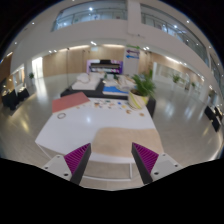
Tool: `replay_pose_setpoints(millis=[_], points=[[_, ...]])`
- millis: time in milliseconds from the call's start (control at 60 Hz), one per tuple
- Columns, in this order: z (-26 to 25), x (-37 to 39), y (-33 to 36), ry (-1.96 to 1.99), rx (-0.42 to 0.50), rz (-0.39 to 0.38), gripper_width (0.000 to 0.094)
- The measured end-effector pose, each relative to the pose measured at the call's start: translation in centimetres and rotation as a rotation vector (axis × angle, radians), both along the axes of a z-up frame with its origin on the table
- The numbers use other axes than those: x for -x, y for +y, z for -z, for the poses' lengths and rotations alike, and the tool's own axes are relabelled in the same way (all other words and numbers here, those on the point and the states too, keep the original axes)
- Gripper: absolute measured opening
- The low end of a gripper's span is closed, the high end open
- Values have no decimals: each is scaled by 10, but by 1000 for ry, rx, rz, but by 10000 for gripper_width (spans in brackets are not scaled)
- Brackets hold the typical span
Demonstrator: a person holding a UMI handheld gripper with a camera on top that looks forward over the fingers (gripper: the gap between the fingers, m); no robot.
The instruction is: Fold towel
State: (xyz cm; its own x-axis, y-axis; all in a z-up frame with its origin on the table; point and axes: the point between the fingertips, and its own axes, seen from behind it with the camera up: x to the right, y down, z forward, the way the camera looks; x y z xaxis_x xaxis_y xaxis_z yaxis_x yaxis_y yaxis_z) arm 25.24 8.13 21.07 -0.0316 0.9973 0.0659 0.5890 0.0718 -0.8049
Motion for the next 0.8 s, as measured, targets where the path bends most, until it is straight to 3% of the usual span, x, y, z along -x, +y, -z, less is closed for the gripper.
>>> replay_pose_setpoints(millis=[83, 167, 467, 633, 683, 750, 800], points=[[19, 26, -34, 51, 10, -60, 854], [52, 58, -55, 48, -9, -74, 853], [177, 158, -72, -35, -22, 0, 856], [212, 183, -66, -66, -24, 9, 770], [221, 183, -65, -90, -24, 9, 708], [227, 185, -61, -80, -38, 25, 351], [227, 185, -37, -72, -125, 88, 72]])
